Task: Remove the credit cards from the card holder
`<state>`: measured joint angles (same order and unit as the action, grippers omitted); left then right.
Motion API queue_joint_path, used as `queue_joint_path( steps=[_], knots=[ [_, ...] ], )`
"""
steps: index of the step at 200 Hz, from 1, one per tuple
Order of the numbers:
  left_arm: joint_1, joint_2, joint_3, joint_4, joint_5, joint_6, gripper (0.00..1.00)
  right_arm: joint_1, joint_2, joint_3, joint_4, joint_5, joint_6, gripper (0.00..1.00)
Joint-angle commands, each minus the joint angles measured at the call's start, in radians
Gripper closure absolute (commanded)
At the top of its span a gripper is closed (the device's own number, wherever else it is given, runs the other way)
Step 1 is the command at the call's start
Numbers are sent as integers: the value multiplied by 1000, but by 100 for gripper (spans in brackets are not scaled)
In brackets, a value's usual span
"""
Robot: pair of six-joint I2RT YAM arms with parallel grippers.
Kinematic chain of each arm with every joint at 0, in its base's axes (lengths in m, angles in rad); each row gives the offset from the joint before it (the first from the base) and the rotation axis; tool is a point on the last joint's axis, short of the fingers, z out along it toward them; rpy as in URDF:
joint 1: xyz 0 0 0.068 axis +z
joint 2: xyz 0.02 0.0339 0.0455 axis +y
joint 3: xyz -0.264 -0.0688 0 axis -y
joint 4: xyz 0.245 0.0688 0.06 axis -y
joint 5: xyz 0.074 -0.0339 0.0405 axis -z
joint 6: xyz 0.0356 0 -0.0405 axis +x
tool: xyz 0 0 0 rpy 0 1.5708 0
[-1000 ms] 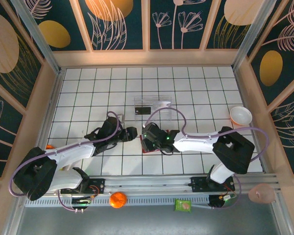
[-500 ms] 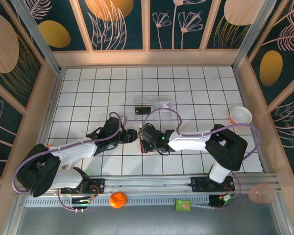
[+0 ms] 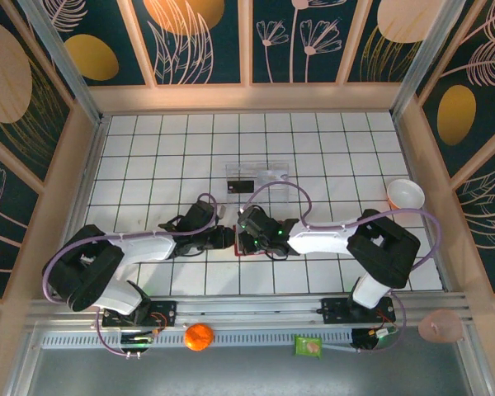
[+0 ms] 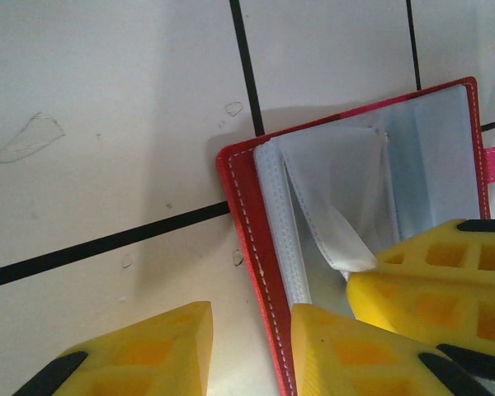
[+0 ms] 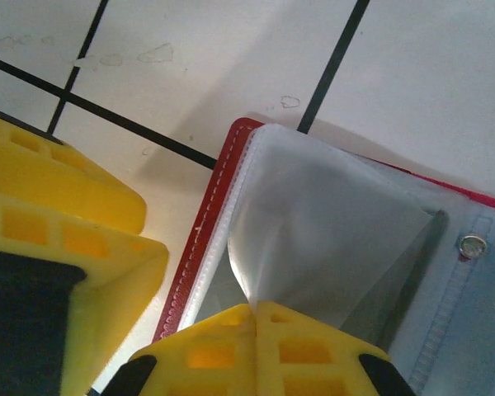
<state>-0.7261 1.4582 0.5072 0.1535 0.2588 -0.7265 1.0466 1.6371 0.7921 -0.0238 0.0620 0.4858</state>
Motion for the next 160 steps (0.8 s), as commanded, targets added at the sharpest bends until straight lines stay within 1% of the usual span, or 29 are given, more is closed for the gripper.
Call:
queue_joint_path(
  steps=[1,16,39,46,59,88,103,119,139,160],
  knots=[
    [-13,15,23,29,27,10,66,-5,-31,-17,33,-20,17,100],
    [-15,19,28,23,21,14,62,-6,-30,-17,35,-25,14,100],
    [-24,42,43,-5,4,24,63,-7,-31,-19,40,-32,13,100],
    [-27,53,48,-16,1,24,64,-8,-31,-19,39,-33,13,100],
    [-31,76,57,-47,-22,25,70,-9,-31,-19,39,-36,13,100],
    [-36,130,56,-92,-34,27,73,-11,-41,-24,46,-41,17,100],
    [-38,137,47,-100,-42,24,74,-16,-55,-30,48,-39,20,100],
    [-37,140,44,-116,-49,30,79,-23,-76,-44,50,-27,32,100],
    [-38,140,40,-117,-44,30,79,-31,-113,-70,44,-3,51,100],
    [-37,142,40,-111,-37,30,81,-40,-152,-97,5,57,92,93]
  ],
)
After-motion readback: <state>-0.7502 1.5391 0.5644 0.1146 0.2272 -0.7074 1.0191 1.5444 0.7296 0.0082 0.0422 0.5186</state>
